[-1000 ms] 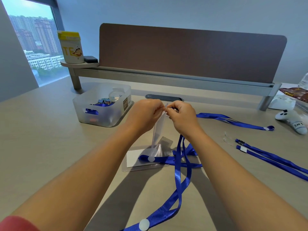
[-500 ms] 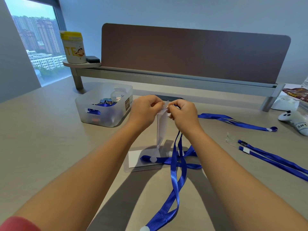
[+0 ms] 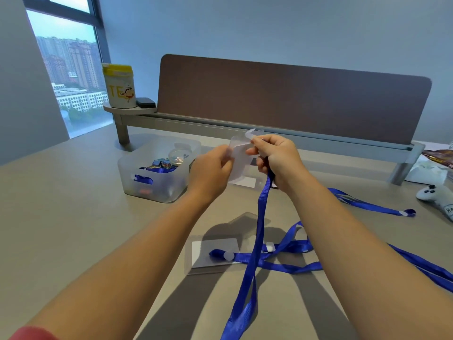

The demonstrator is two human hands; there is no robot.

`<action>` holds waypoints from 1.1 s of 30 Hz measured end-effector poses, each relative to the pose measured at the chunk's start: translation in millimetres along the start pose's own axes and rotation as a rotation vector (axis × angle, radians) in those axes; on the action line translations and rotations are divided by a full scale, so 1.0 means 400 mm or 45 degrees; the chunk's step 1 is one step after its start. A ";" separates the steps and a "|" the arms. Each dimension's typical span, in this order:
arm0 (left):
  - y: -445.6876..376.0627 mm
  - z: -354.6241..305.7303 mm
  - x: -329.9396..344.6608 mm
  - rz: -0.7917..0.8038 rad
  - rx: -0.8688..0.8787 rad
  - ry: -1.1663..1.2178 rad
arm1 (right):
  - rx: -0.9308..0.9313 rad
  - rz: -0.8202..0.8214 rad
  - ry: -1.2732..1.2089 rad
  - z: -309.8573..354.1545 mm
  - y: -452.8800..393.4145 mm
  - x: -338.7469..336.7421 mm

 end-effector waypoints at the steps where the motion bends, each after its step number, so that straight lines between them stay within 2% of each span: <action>1: -0.010 0.003 -0.005 -0.071 0.034 -0.036 | -0.021 -0.010 0.063 0.005 -0.009 0.001; 5: -0.035 0.014 -0.020 -0.258 0.232 -0.196 | -0.146 -0.070 0.384 0.012 -0.048 0.010; 9: -0.039 0.027 -0.022 -0.277 0.437 -0.442 | -0.136 -0.048 0.556 -0.002 -0.072 0.020; 15: -0.027 0.053 -0.005 -0.239 0.548 -0.631 | 0.165 0.156 0.458 -0.026 -0.072 0.001; 20: -0.018 0.059 0.012 -0.177 0.567 -0.540 | 0.425 0.232 0.213 -0.051 -0.078 -0.035; 23: -0.013 0.071 0.025 -0.125 0.553 -0.462 | 0.501 0.262 0.163 -0.059 -0.079 -0.052; 25: -0.015 0.077 0.030 -0.113 0.505 -0.419 | 0.434 0.275 0.377 -0.060 -0.075 -0.047; 28: -0.023 0.076 0.031 -0.107 0.439 -0.381 | 0.172 0.213 0.714 -0.064 -0.070 -0.020; 31: -0.016 0.059 0.032 -0.087 0.381 -0.350 | -0.107 0.033 0.887 -0.080 -0.066 -0.017; 33: -0.006 0.052 0.040 -0.074 0.301 -0.300 | -0.152 -0.047 0.837 -0.086 -0.059 -0.024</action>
Point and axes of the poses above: each hand's wrist, its own y-axis away from the middle knuckle, its own x-axis out of the palm, z = x × y, the point moved 1 cm from there along -y, towards the middle knuckle, and after that the axes turned 7 degrees about -y, right-handed, at the moved point
